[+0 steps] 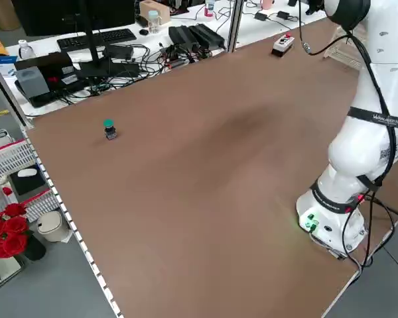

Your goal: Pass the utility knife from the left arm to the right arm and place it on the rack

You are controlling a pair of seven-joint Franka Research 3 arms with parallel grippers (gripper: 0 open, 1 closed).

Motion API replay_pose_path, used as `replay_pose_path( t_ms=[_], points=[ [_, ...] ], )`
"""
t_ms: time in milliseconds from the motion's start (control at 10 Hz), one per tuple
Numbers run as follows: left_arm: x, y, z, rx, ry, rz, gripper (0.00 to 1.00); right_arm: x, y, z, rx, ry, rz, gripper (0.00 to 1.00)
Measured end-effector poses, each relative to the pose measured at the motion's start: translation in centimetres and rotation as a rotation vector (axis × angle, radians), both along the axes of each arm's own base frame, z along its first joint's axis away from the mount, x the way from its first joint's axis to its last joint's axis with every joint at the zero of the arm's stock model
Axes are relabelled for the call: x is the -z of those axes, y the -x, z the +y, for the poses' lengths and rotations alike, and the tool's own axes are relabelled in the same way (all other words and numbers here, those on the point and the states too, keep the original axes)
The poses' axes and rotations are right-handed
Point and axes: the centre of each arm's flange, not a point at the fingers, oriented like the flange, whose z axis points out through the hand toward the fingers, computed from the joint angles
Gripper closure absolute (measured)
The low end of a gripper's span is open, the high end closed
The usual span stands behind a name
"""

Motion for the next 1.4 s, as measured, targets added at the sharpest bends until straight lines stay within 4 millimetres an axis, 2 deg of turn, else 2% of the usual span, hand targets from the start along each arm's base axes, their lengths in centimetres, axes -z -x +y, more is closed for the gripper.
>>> replay_pose_path(
  t_ms=[100, 300, 600, 1400],
  points=[
    [-0.01, -0.01, 0.01, 0.0, 0.0, 0.0, 0.66, -0.01, 0.0, 0.01, 0.0, 0.0, -0.001, 0.32],
    [-0.02, -0.01, 0.02, 0.0, 0.0, 0.0, 0.66, -0.01, 0.01, 0.02, 0.0, -0.001, -0.001, 0.45],
    [-0.04, -0.08, 0.05, 0.008, 0.003, -0.01, 0.66, -0.03, 0.15, 0.17, -0.006, -0.002, 0.001, 0.56],
    [-0.05, -0.13, 0.13, 0.037, 0.007, -0.032, 0.66, -0.04, 0.29, 0.3, 0.013, -0.005, 0.007, 0.58]
  ],
)
